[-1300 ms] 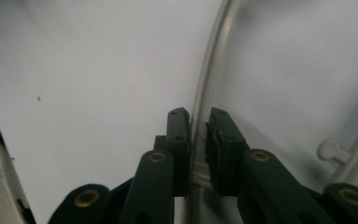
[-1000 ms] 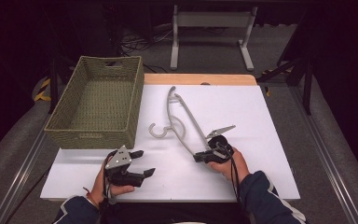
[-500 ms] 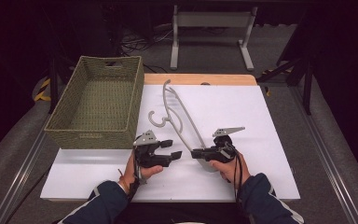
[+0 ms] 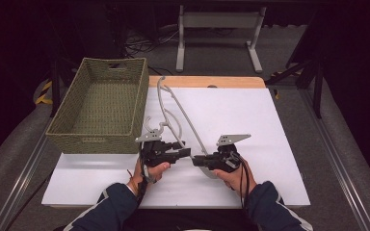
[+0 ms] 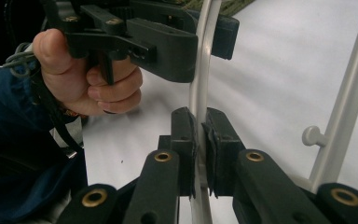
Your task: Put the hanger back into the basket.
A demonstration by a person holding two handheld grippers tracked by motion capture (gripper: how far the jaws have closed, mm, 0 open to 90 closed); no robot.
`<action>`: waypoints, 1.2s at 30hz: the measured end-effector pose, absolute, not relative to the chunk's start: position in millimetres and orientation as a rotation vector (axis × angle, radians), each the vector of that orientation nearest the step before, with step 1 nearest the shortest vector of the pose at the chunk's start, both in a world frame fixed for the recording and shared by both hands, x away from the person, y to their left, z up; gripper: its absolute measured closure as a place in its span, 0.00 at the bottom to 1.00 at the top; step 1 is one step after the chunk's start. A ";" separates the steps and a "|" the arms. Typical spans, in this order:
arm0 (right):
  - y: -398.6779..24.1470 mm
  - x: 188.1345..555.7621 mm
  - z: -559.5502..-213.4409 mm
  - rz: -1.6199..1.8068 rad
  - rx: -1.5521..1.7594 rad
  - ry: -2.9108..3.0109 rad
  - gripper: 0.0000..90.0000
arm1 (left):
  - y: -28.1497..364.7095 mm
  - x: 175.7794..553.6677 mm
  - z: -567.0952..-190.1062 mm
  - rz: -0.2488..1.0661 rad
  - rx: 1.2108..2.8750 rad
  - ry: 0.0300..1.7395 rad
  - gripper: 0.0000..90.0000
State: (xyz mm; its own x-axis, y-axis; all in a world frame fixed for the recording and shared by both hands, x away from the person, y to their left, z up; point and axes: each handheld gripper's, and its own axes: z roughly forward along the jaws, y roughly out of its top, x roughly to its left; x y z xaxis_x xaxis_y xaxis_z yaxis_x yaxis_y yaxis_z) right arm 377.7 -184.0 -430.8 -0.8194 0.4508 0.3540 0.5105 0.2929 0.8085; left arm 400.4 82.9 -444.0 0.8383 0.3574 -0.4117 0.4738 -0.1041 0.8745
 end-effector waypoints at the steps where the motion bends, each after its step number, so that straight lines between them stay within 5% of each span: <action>1: -184.0 377.7 -430.8 -1.585 -0.923 -2.479 0.92 | 83.9 400.6 -443.0 -0.100 1.712 0.635 0.60; 22: -160.3 358.3 -428.2 -1.685 -0.945 -2.582 0.86 | 76.7 382.4 -409.6 0.110 1.680 0.547 0.86; 29: -157.5 349.3 -418.1 -1.699 -0.916 -2.657 0.60 | 76.6 381.9 -400.8 0.132 1.678 0.539 0.89; 36: -167.9 334.0 -406.9 -1.702 -0.867 -2.736 0.47 | 78.4 380.4 -384.4 0.220 1.683 0.544 0.90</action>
State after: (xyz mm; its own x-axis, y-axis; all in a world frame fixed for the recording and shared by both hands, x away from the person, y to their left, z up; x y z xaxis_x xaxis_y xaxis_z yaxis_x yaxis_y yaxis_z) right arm 334.0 -167.9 -406.9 -0.8473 0.5210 0.1032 0.3229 0.3509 0.8790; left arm 380.4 78.4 -384.4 0.8689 0.4694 -0.1571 0.2275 -0.0970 0.9689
